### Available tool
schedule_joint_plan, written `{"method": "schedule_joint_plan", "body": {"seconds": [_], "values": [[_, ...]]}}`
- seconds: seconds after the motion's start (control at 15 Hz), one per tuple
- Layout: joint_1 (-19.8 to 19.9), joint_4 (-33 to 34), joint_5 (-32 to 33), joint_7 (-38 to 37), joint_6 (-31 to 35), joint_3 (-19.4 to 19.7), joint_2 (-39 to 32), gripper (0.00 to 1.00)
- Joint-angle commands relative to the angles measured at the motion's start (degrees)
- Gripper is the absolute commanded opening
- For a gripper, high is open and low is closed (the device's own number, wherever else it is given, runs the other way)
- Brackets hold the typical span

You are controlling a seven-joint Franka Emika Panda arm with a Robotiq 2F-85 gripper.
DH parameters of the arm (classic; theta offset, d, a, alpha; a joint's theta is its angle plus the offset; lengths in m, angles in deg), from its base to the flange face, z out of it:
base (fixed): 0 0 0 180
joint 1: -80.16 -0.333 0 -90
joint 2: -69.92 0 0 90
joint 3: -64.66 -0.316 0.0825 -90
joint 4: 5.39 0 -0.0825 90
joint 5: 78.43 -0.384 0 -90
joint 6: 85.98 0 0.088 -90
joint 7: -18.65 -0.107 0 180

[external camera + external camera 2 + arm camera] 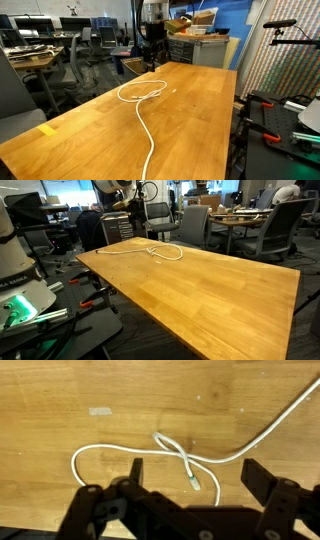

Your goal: Use the string from the table and make a knot

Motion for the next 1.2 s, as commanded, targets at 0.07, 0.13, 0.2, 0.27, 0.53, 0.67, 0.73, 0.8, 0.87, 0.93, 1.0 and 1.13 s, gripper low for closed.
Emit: {"method": "schedule_joint_plan", "body": {"seconds": [0.07, 0.13, 0.2, 0.27, 0.53, 0.67, 0.73, 0.8, 0.87, 0.93, 1.0, 1.13], "values": [[2.3, 0.1, 0.9, -0.6, -0.2, -2.3, -0.3, 1.0], [2.3, 0.2, 0.9, -0.7, -0.2, -2.2, -0.8, 1.0], [2.4, 0.2, 0.9, -0.7, -0.1, -2.1, -1.2, 1.0], [2.1, -0.3, 3.3, -1.1, 1.4, -1.7, -1.7, 1.0], [1.9, -0.2, 5.9, -0.1, 5.6, -2.4, -4.4, 1.0], [1.7, 1.5, 5.5, 0.5, 6.8, -2.9, -7.6, 1.0], [1.3, 2.3, 6.1, 0.1, 7.4, -2.7, -9.1, 1.0], [1.2, 3.1, 5.7, 0.9, 7.4, -3.1, -10.3, 1.0], [0.7, 4.1, 6.4, 1.0, 7.7, -3.0, -11.7, 1.0], [0.3, 5.4, 6.8, 1.4, 7.9, -2.9, -13.3, 1.0], [0.7, 2.0, 5.4, 0.4, 7.1, -2.8, -10.4, 1.0], [0.4, 2.5, 5.4, 0.4, 7.2, -2.7, -11.7, 1.0]]}}
